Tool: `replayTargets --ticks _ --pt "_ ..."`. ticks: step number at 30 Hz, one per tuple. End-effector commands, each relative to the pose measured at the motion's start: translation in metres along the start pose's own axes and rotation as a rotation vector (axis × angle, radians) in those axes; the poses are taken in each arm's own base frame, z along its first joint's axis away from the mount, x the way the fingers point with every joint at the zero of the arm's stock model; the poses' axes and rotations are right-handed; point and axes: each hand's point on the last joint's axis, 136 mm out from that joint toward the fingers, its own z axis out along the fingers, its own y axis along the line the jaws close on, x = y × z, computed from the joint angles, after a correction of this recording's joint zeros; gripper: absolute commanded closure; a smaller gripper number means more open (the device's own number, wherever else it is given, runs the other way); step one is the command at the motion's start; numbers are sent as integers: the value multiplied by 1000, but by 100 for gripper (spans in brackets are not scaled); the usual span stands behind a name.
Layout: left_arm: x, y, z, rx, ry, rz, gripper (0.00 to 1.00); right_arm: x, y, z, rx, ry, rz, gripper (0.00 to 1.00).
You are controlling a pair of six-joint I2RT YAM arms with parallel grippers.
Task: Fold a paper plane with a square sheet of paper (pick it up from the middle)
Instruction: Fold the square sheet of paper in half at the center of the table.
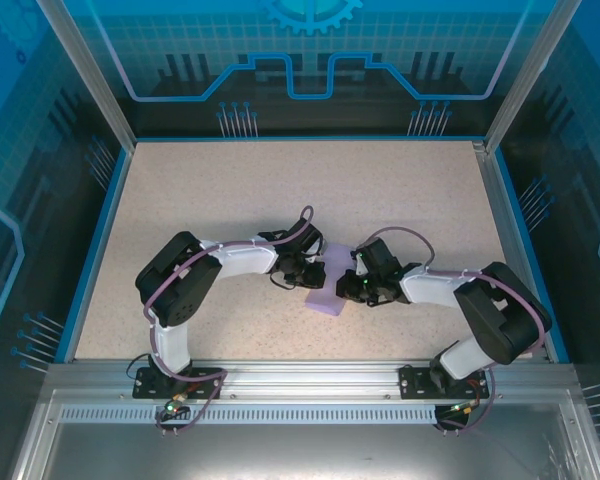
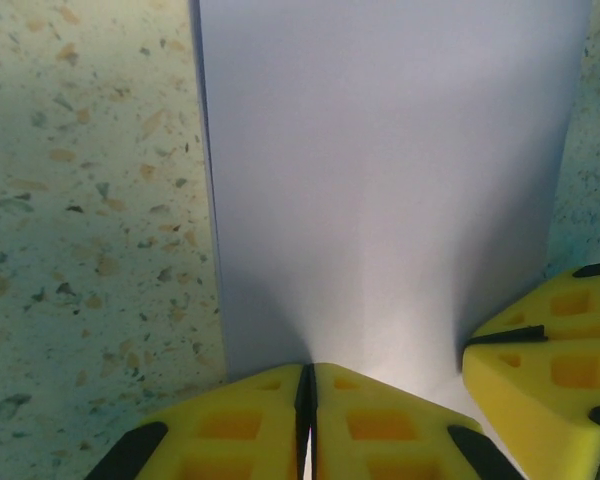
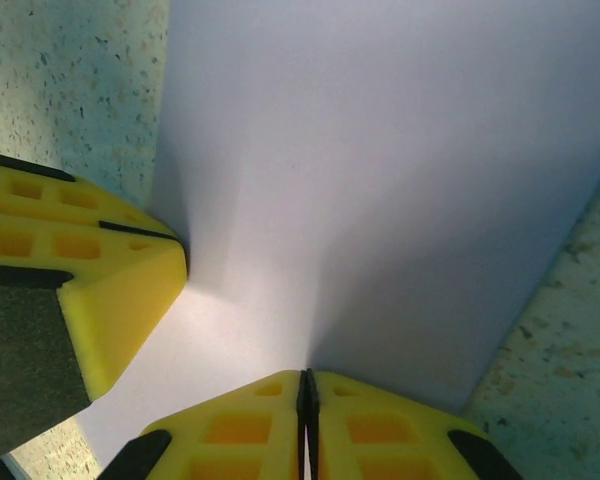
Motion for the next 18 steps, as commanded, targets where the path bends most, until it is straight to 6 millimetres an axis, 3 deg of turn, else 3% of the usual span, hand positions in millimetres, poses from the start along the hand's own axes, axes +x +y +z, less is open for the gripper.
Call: replayTargets --ticks 1,13,18 --pt "60 55 19 -206 202 -35 88 17 -13 3 24 66 -2 89" --pt "61 58 18 -223 208 -21 88 56 -46 -11 76 157 51 89" --pt "62 57 18 -217 210 -21 88 40 -26 -26 24 87 31 89"
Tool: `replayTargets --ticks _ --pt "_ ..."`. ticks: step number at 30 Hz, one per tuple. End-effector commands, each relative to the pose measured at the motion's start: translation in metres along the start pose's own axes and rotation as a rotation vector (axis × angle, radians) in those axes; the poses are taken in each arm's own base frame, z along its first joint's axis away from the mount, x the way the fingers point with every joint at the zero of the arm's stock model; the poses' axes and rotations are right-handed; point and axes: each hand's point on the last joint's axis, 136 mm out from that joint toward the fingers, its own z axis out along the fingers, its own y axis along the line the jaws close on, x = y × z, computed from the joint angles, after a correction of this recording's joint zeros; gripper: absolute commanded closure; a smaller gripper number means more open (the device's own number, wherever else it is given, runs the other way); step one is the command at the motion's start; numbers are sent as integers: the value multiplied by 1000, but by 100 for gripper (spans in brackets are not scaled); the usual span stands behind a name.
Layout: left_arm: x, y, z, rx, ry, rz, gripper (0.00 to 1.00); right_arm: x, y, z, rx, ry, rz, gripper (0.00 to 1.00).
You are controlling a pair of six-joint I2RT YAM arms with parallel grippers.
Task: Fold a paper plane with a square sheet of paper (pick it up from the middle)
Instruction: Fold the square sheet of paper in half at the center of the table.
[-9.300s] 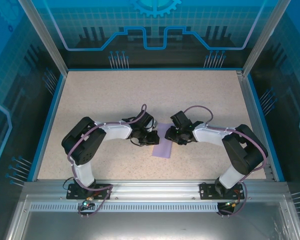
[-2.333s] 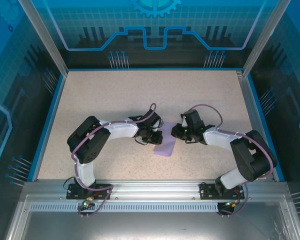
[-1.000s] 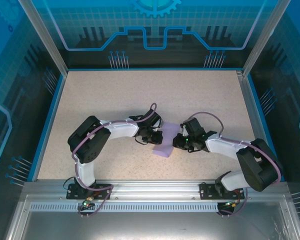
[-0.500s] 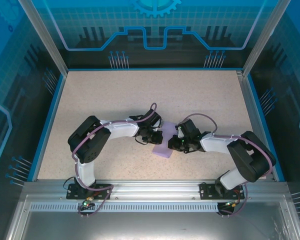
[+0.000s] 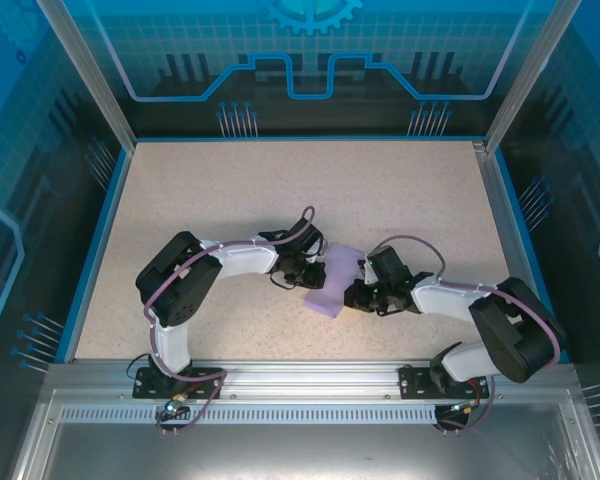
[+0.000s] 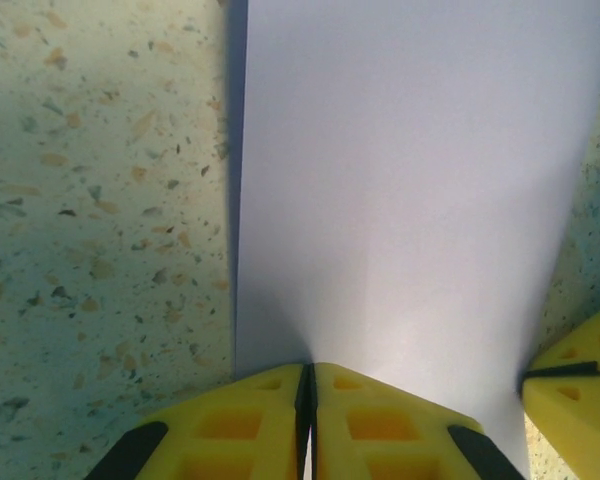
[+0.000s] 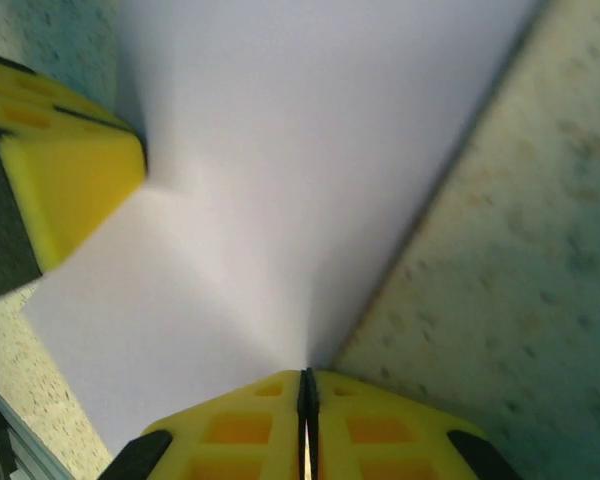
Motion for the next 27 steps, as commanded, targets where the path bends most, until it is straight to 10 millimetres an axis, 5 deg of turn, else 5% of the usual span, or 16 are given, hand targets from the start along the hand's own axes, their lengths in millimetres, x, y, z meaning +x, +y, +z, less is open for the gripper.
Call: replayTargets --ticks 1,6,11,19,27 --pt "63 55 19 -210 211 -46 88 9 -2 -9 11 30 30 89" --pt "61 53 19 -203 209 -49 88 -15 40 -8 -147 -30 38 88" --pt "61 53 18 -202 206 -50 88 -20 56 7 -152 -13 1 88" --pt "60 52 20 -199 211 -47 88 5 40 29 -126 88 -2 88" --pt "62 54 22 -204 221 -42 88 36 6 25 -25 167 0 89"
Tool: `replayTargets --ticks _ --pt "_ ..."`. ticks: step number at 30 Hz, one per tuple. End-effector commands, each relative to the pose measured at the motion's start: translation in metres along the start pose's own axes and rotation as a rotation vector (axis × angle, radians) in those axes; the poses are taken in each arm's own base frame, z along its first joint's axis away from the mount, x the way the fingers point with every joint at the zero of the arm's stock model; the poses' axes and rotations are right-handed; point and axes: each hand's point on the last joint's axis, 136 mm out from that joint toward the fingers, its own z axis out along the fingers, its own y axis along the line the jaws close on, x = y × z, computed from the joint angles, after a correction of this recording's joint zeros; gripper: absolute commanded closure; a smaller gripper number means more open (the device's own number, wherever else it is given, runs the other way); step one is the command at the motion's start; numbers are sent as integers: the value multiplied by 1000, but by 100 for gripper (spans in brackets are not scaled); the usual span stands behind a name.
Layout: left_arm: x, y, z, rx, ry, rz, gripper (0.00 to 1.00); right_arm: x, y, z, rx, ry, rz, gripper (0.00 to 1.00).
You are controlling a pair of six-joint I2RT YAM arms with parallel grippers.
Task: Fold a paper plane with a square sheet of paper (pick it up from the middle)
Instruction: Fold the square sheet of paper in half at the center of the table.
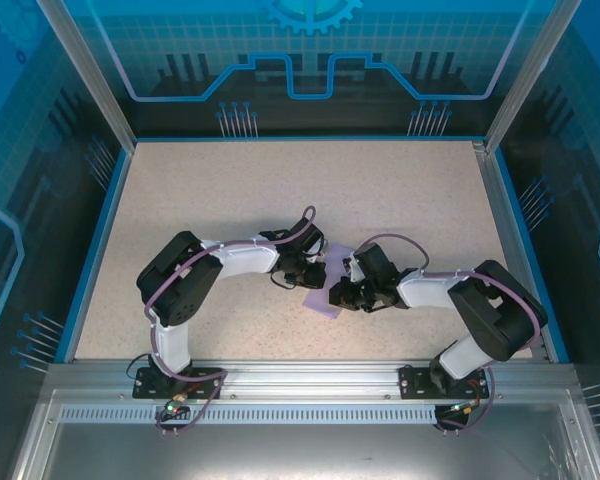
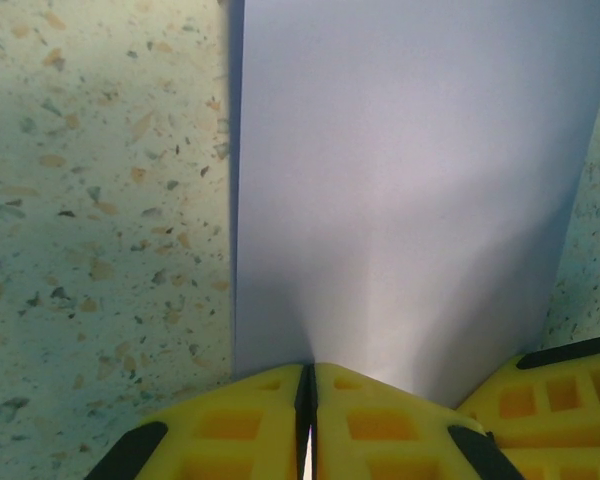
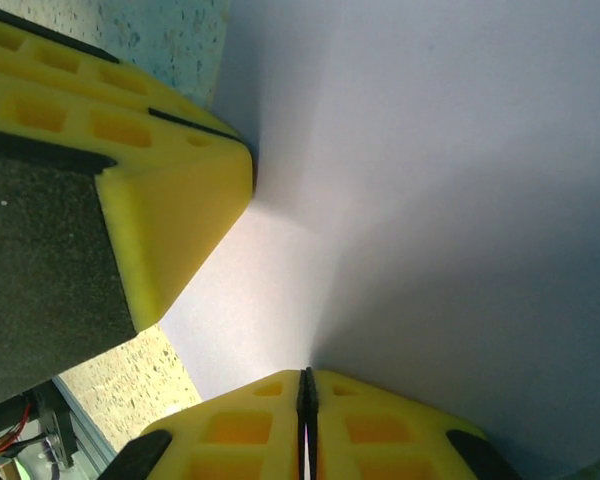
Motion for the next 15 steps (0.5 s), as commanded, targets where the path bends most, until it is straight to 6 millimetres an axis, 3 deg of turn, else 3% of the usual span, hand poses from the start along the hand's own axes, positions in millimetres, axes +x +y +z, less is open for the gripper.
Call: replayTargets --ticks 1,8,11,15 --pt "63 54 23 -195 217 -42 88 39 -28 -3 82 111 19 89" --pt "63 54 22 -199 223 -39 88 59 -49 -14 151 133 31 89" --pt "62 52 24 -192 225 -42 88 52 -36 -17 123 100 13 90" --pt "61 50 21 -189 219 -43 88 32 0 -27 33 18 -40 89"
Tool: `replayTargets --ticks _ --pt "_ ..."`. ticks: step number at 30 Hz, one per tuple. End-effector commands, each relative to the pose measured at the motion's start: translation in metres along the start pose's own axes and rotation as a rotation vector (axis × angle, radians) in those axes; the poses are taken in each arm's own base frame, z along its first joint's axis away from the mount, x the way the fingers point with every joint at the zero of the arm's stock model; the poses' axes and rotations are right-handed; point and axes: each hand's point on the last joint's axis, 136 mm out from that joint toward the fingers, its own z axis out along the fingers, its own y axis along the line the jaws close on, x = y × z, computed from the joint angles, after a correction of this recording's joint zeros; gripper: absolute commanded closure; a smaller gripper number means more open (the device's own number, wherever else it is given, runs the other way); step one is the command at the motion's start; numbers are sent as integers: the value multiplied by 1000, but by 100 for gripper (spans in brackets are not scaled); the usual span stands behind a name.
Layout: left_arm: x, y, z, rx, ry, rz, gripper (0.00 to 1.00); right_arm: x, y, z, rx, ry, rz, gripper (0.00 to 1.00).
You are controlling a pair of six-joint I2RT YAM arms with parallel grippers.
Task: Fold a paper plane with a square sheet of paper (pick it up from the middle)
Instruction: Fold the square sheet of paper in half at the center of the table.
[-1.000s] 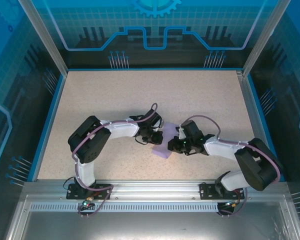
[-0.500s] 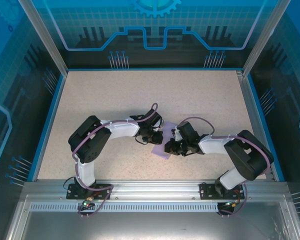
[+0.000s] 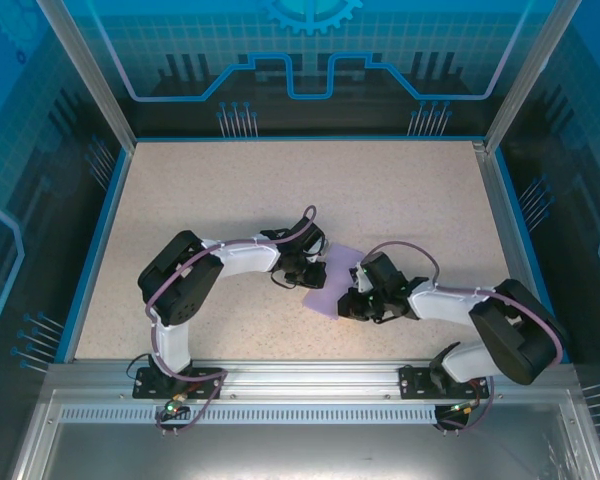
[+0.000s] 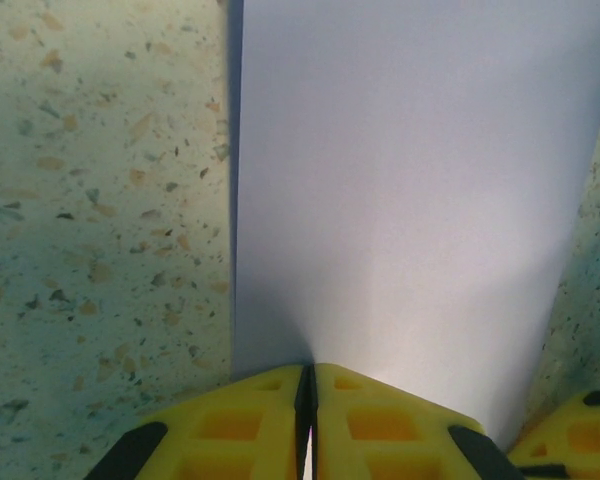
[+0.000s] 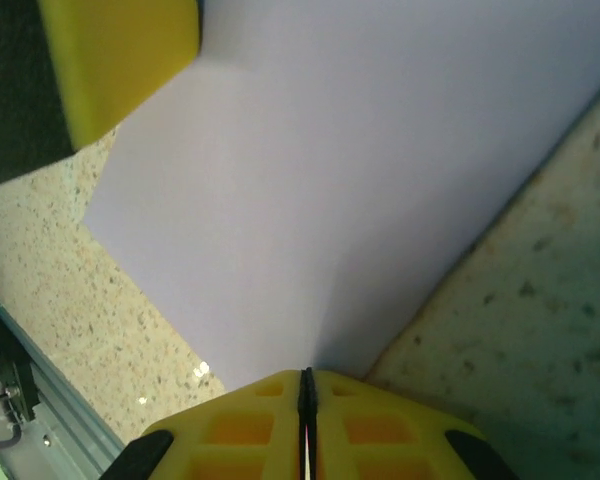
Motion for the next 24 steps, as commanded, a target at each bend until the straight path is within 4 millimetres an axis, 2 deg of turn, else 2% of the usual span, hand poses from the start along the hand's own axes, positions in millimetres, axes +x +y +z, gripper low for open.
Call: replayTargets --ticks 1,4,8,14,24 --pt "62 51 22 -185 212 -45 87 -2 17 -10 -26 -27 -19 89" --pt "62 51 21 -186 215 -46 87 -17 38 -12 -86 -79 -39 88" --pt "62 50 21 -185 211 -47 87 -19 41 4 -82 -48 -49 88" --pt "62 50 22 -185 210 -47 87 -4 27 24 -38 31 -43 88" --pt "65 54 24 -196 220 -45 87 42 -21 16 105 138 -9 89"
